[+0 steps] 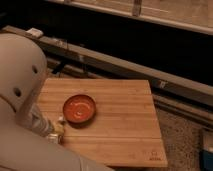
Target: Place the bottle in the ceramic bowl
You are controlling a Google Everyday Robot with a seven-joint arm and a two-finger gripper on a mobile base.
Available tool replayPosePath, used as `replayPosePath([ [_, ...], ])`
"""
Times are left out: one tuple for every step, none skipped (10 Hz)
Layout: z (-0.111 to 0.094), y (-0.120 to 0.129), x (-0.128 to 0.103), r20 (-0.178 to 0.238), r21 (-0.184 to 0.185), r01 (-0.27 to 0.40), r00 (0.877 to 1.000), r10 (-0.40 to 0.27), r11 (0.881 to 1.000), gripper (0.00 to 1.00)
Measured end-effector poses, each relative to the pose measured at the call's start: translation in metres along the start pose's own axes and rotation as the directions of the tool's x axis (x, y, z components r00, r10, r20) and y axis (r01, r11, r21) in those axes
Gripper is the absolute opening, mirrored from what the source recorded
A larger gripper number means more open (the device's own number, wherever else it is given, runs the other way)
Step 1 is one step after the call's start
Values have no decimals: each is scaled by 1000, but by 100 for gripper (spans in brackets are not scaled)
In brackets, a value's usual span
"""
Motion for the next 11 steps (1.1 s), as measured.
replayPosePath([
  [3,-5,0,-9,0,-11,1000,11,1000,65],
  [8,-13,-1,-24,-7,-34,999,34,999,65],
  [12,-18,-2,-37,-17,-46,998,45,999,65],
  [18,-22,-2,-55,-34,-44,998,43,998,65],
  [20,-20,-3,-61,-55,-28,998,25,998,65],
  [20,-16,-2,-58,-79,0,998,-5,997,65],
  [18,-8,-3,-47,-132,63,996,-70,989,65],
  [17,-6,-2,-39,-163,103,993,-111,981,64],
  [15,1,-2,-30,-182,136,989,-144,974,60],
  [12,10,0,-17,-200,180,982,-187,963,48],
  [10,14,1,-9,-207,204,978,-211,957,38],
])
